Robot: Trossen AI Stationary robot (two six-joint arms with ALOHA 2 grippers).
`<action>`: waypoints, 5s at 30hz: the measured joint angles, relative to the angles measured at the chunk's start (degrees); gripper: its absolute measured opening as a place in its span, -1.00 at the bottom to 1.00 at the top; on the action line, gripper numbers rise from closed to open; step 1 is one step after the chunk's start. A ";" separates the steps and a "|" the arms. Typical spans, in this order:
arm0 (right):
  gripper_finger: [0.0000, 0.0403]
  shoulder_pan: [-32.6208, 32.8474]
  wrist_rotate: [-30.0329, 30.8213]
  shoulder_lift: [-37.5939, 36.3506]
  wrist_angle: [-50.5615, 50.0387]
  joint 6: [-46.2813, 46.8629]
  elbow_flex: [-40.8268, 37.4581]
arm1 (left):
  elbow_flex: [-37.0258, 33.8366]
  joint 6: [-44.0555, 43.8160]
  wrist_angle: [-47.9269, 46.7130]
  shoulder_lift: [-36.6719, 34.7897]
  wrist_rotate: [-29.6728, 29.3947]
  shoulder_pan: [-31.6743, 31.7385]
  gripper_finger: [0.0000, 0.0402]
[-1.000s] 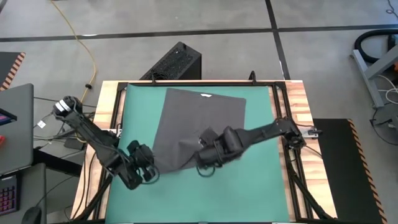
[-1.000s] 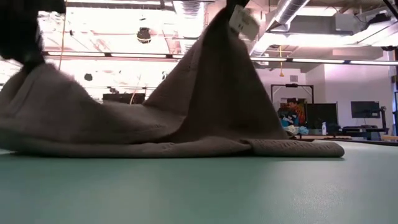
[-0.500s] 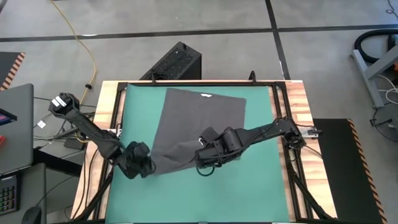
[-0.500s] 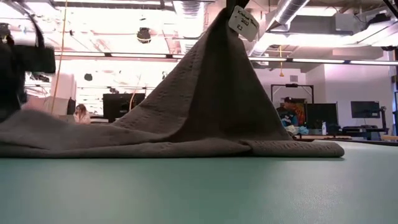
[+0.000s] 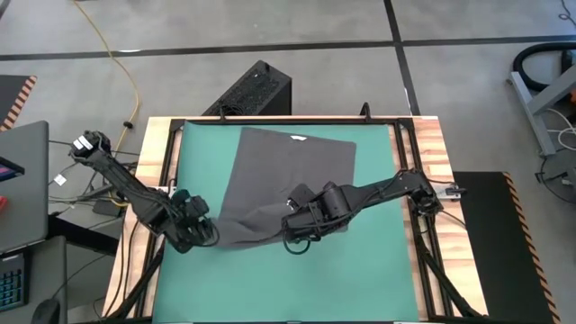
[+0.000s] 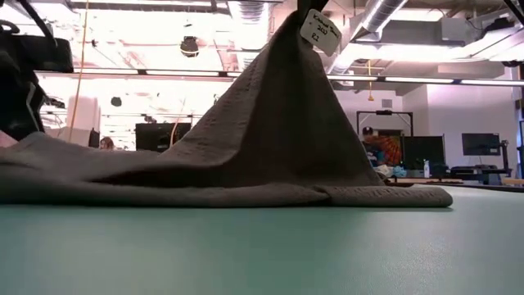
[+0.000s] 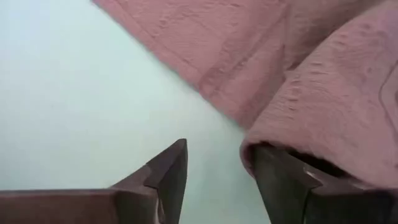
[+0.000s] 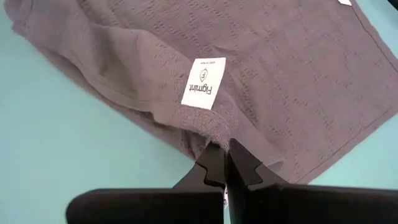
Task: Roll towel
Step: Fold the gray towel
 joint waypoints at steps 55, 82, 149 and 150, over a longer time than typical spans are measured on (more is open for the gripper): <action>-0.95 -0.76 -1.46 0.00 0.00 -5.48 0.00 | 18.88 55.95 9.46 20.19 -1.04 -8.54 -0.33; -0.92 -1.14 -1.72 0.00 0.00 -5.99 0.00 | 12.74 44.45 17.73 29.07 -1.38 -12.56 -0.34; -0.92 10.23 -5.99 -4.42 0.00 21.09 0.04 | 32.40 23.41 -25.66 6.65 -22.88 0.77 -1.00; -0.92 11.71 -6.32 -4.42 0.01 23.64 0.04 | 32.39 23.55 -25.62 6.17 -22.83 0.77 -1.00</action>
